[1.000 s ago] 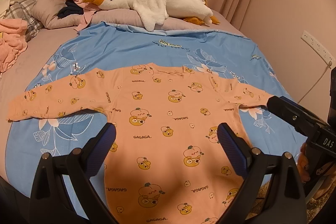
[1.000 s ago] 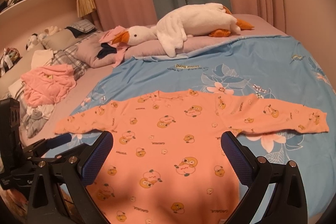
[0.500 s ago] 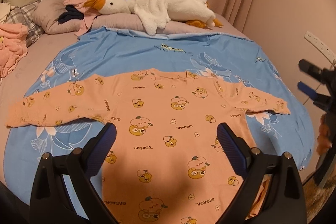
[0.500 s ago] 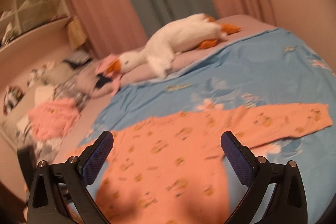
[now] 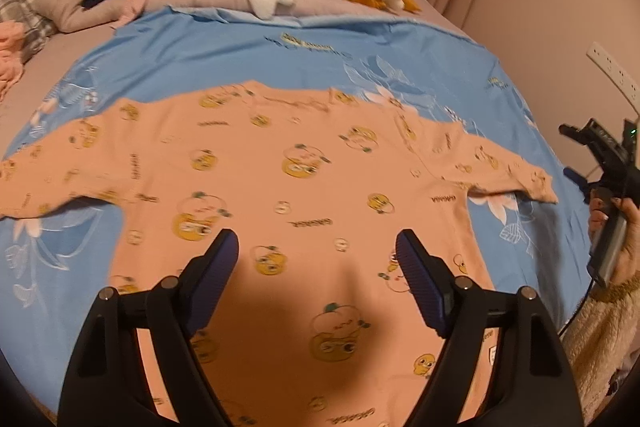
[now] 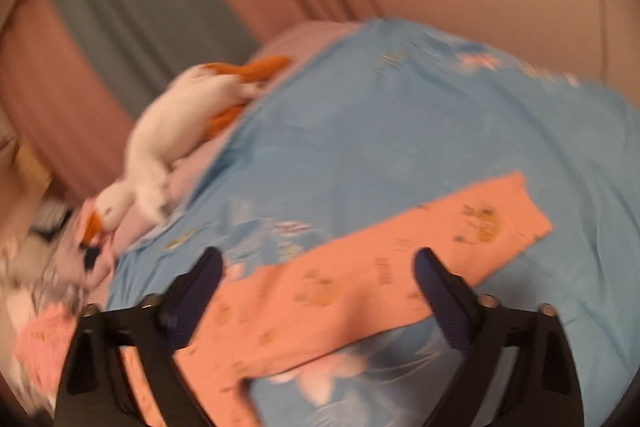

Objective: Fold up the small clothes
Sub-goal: 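Move the right tool to the onesie sleeve cuff and grasp it, then lift the sleeve with the right tool, fold it across the body, release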

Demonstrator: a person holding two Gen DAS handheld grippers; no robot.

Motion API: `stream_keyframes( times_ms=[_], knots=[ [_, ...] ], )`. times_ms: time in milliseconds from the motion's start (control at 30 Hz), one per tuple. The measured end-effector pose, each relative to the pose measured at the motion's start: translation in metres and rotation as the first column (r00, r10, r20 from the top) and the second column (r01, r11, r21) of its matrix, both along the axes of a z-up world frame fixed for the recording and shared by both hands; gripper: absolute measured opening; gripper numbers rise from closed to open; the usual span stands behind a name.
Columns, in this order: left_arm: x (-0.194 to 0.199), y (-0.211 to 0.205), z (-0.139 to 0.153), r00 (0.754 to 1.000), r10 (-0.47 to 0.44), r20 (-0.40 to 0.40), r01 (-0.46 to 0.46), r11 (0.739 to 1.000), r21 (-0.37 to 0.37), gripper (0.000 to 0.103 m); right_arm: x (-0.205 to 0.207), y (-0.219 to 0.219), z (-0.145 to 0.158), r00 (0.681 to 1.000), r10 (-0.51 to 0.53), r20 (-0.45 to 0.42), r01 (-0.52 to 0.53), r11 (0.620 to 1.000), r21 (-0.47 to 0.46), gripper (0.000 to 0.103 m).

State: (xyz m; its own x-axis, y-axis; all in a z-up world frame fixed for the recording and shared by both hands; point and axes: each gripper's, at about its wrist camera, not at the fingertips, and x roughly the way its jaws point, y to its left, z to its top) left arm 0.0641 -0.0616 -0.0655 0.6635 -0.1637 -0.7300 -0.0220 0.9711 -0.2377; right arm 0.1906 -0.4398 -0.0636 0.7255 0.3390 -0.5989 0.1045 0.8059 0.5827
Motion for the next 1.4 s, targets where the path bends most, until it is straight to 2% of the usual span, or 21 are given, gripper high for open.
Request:
stream_keyframes(
  times_ms=[67, 100, 167, 267, 367, 433, 533, 567, 600, 667, 833, 867, 933, 1033, 1133, 1400],
  knots=[
    [0.005, -0.007, -0.005, 1.000, -0.017, 0.005, 0.017, 1.000, 0.012, 0.080, 0.004, -0.020, -0.021, 0.997, -0.060, -0.055, 0.062, 0.998, 0.032, 0.087],
    [0.006, -0.007, -0.007, 1.000, -0.020, 0.008, 0.020, 1.000, 0.015, 0.080, 0.004, -0.028, -0.031, 0.993, -0.088, -0.082, 0.091, 0.995, 0.033, 0.078],
    [0.009, -0.008, -0.013, 1.000, -0.023, 0.007, 0.023, 1.000, 0.018, 0.080, 0.004, -0.040, -0.052, 0.980, -0.132, -0.149, 0.140, 0.989, 0.044, 0.068],
    [0.014, -0.008, -0.020, 1.000, -0.022, -0.013, 0.022, 1.000, 0.005, 0.080, 0.002, -0.049, -0.064, 0.968, -0.157, -0.193, 0.172, 0.983, 0.063, 0.067],
    [0.017, -0.011, -0.025, 0.999, -0.037, -0.030, 0.037, 0.999, -0.010, 0.078, 0.001, -0.053, -0.073, 0.953, -0.199, -0.229, 0.212, 0.977, 0.031, 0.067],
    [0.018, -0.011, -0.029, 0.998, -0.044, -0.040, 0.043, 0.999, -0.019, 0.076, 0.000, -0.062, -0.082, 0.951, -0.190, -0.245, 0.209, 0.976, 0.055, 0.065],
    [0.022, -0.011, -0.037, 0.997, -0.043, -0.066, 0.041, 0.999, -0.035, 0.075, 0.005, -0.066, -0.091, 0.948, -0.211, -0.239, 0.227, 0.973, 0.043, 0.051],
    [0.023, -0.011, -0.041, 0.996, -0.046, -0.077, 0.042, 0.998, -0.043, 0.075, 0.006, -0.068, -0.091, 0.947, -0.221, -0.232, 0.240, 0.969, 0.056, 0.042],
    [0.023, -0.011, -0.043, 0.995, -0.046, -0.084, 0.042, 0.998, -0.045, 0.075, 0.008, -0.070, -0.092, 0.948, -0.227, -0.224, 0.246, 0.967, 0.063, 0.025],
    [0.023, -0.011, -0.048, 0.994, -0.041, -0.097, 0.037, 0.998, -0.045, 0.075, 0.008, -0.074, -0.093, 0.944, -0.248, -0.220, 0.262, 0.964, 0.040, 0.008],
    [0.022, -0.008, -0.056, 0.992, -0.033, -0.120, 0.026, 0.998, -0.059, 0.075, -0.003, -0.084, -0.072, 0.944, -0.309, -0.115, 0.315, 0.948, 0.038, 0.007],
    [0.022, -0.008, -0.057, 0.992, -0.032, -0.119, 0.026, 0.998, -0.055, 0.075, -0.006, -0.086, -0.067, 0.939, -0.330, -0.097, 0.333, 0.943, 0.015, 0.007],
    [0.022, -0.009, -0.058, 0.992, -0.032, -0.121, 0.026, 0.999, -0.048, 0.075, -0.007, -0.088, -0.068, 0.928, -0.358, -0.102, 0.356, 0.934, -0.031, 0.007],
    [0.022, -0.008, -0.059, 0.992, -0.032, -0.121, 0.027, 0.999, -0.041, 0.075, -0.005, -0.094, -0.079, 0.920, -0.363, -0.146, 0.364, 0.931, -0.019, 0.007],
    [0.021, -0.006, -0.060, 0.992, -0.028, -0.121, 0.022, 0.998, -0.052, 0.075, -0.006, -0.097, -0.080, 0.912, -0.383, -0.149, 0.382, 0.924, -0.031, 0.006],
    [0.019, -0.003, -0.057, 0.993, -0.018, -0.117, 0.009, 0.997, -0.075, 0.075, -0.008, -0.080, -0.052, 0.934, -0.357, -0.028, 0.354, 0.932, -0.078, 0.006]
  ],
)
